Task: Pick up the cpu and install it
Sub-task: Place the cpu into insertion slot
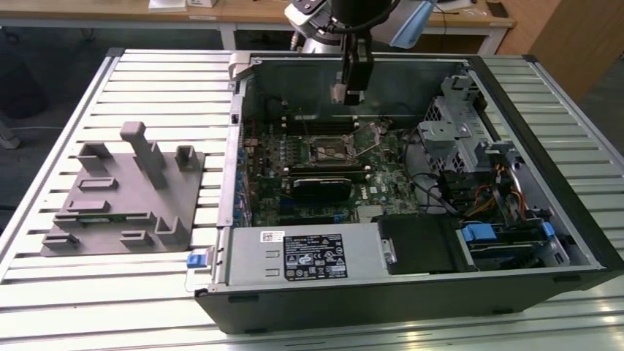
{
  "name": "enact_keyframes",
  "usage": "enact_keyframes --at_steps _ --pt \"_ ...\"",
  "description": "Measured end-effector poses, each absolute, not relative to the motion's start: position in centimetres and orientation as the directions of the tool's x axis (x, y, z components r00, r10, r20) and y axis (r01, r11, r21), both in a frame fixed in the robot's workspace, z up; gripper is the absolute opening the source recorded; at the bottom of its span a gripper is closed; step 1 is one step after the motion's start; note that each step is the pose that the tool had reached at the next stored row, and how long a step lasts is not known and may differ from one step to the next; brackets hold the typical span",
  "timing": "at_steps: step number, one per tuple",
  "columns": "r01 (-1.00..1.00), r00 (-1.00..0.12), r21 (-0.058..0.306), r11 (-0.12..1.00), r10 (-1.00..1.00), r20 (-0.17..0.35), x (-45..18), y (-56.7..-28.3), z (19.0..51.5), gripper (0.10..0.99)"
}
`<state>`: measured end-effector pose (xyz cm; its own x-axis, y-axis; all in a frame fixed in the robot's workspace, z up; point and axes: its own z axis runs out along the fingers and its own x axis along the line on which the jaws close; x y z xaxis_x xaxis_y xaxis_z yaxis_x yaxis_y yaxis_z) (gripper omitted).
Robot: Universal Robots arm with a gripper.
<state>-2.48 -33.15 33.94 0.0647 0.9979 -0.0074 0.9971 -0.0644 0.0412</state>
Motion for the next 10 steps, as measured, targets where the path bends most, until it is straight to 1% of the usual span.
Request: enact_keyframes --at_steps 4,8,10 --pt "0.998 0.058 0.041 -0.057 0.998 -0.007 -2.4 -32.9 33.2 0.529" --pt "0.999 -0.013 0.041 0.013 1.0 -0.007 -2.4 -32.9 32.5 0.529" --pt "0.999 -0.023 0.041 0.023 1.0 -0.007 -2.4 -32.9 32.2 0.529"
